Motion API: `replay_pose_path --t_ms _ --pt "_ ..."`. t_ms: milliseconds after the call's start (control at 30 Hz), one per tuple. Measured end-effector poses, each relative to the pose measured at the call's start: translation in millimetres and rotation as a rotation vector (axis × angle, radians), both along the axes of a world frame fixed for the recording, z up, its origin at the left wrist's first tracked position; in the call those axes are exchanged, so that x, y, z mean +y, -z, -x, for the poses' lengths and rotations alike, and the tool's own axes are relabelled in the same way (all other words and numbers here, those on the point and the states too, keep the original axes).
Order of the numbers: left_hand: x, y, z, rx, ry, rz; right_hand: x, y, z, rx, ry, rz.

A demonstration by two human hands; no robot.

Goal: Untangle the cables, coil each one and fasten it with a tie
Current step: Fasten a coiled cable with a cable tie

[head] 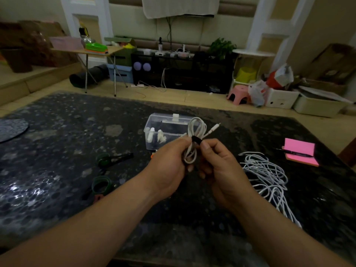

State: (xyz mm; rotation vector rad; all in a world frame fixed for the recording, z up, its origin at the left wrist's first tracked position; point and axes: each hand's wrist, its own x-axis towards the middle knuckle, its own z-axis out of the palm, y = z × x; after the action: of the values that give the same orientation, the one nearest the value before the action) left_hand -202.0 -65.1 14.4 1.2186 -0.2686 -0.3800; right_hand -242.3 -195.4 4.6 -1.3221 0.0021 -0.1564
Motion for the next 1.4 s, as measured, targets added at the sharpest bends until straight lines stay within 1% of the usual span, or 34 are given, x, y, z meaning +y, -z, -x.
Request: replay_pose_path --t_ms 67,233,400,467,567,667,767,933,1033,1100,1233,1333,1400 --pt "0.2 -2.2 0.8 0.002 0.012 0.020 -0.8 0.9 -2.5 -0.009 -0.030 -0.043" --pt "3.2 -2.1 0.1 -0.010 0.031 -0.002 -0.4 6.7 -5.1 0.018 -0.056 -0.048" --pt "5.8 -3.8 1.6 0.022 0.075 -0.004 0.6 8.4 -5.3 0.066 -0.112 -0.185" --pt "7.6 -4.9 0.8 0.046 0.096 0.021 -1.1 7.8 -5.6 0.076 -0.128 -0.153" --pt "8.9 -7.5 0.7 0.055 0.117 0.029 -3.4 8.5 -6.7 0.085 -0.137 -0.046" --pt "9.1 -2.6 -0.1 0.089 0.091 0.008 1.7 8.6 -6.1 0.122 -0.080 0.028" --pt "6.5 3.7 1.9 0.111 0.068 -0.018 10.5 10.8 -5.9 0.144 0.024 0.032" --pt "-0.8 11.3 2.6 0.047 -0.084 -0.057 23.5 11.3 -7.6 0.105 0.143 -0.006" --pt "-5.5 12.0 1.6 0.019 -0.163 -0.060 25.6 9.3 -9.7 0.079 0.201 0.055" --pt "-7.5 11.6 2.4 0.008 -0.179 -0.054 24.7 7.8 -9.2 0.086 0.215 0.069" --pt "-6.7 11.6 1.7 -0.027 -0.174 -0.057 23.7 6.6 -6.0 0.084 0.202 0.012" --pt "-5.2 8.4 1.9 -0.028 -0.147 -0.002 22.5 7.7 -4.3 0.077 0.199 -0.014" --pt "-3.5 6.7 1.1 -0.023 -0.146 0.027 19.4 9.5 -4.2 0.084 0.199 0.006"
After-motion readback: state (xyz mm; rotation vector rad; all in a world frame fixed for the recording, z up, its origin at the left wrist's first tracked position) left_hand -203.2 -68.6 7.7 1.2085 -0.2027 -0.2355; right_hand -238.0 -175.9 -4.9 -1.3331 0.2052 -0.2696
